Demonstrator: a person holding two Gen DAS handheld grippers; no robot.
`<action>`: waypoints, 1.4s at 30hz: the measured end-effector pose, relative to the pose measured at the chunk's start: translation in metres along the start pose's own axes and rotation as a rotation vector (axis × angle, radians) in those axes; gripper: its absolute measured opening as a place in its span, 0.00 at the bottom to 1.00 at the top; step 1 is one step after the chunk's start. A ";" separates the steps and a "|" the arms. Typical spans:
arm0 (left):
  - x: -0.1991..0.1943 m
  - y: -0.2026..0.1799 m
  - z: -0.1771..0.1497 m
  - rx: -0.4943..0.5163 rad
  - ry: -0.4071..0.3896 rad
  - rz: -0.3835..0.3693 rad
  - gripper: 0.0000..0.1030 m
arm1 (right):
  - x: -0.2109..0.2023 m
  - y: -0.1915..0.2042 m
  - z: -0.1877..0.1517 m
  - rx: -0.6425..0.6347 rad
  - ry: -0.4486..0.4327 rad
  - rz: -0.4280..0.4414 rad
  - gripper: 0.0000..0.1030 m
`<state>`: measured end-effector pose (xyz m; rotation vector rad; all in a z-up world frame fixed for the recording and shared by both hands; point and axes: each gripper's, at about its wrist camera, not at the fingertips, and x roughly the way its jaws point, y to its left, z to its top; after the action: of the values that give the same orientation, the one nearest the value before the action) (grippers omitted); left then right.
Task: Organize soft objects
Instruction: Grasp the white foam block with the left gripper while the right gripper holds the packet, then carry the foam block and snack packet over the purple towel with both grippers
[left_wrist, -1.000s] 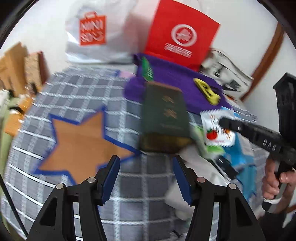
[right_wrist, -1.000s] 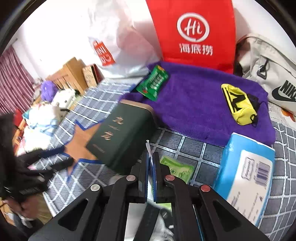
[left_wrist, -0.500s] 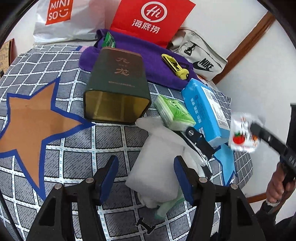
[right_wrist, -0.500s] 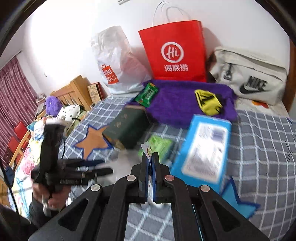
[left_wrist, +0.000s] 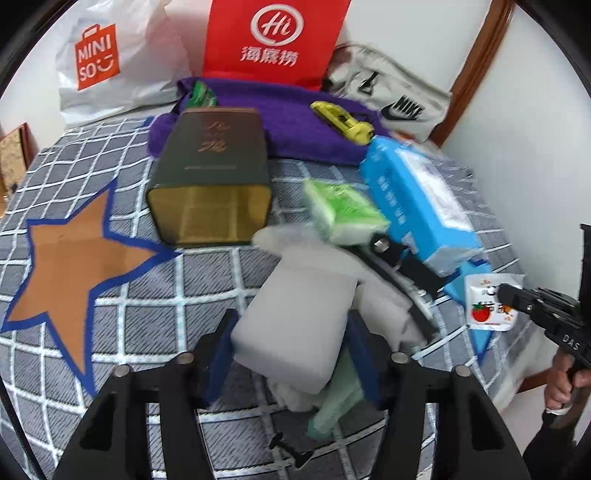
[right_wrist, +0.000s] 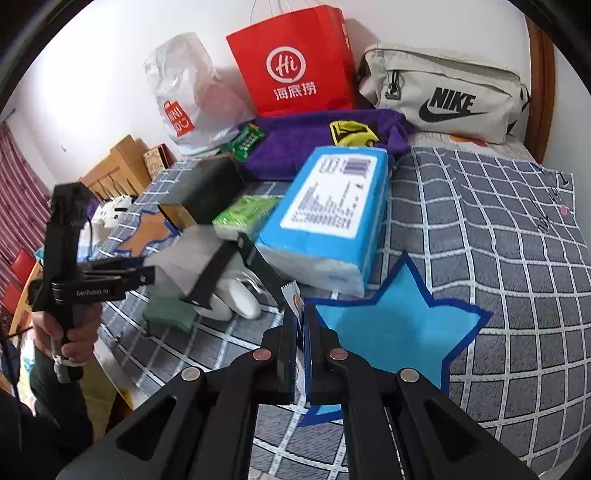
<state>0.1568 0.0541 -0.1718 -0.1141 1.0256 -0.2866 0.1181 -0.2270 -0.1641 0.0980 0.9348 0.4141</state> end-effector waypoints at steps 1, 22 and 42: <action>-0.002 0.001 -0.001 -0.008 -0.012 -0.003 0.52 | 0.001 -0.001 -0.003 0.003 0.002 -0.004 0.03; -0.080 0.013 -0.017 -0.129 -0.123 0.118 0.51 | -0.026 0.011 0.005 -0.012 -0.070 0.017 0.03; -0.129 0.007 0.022 -0.140 -0.220 0.156 0.52 | -0.066 0.026 0.051 -0.046 -0.166 0.042 0.03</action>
<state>0.1141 0.0969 -0.0561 -0.1868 0.8294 -0.0582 0.1169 -0.2239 -0.0770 0.1090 0.7602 0.4593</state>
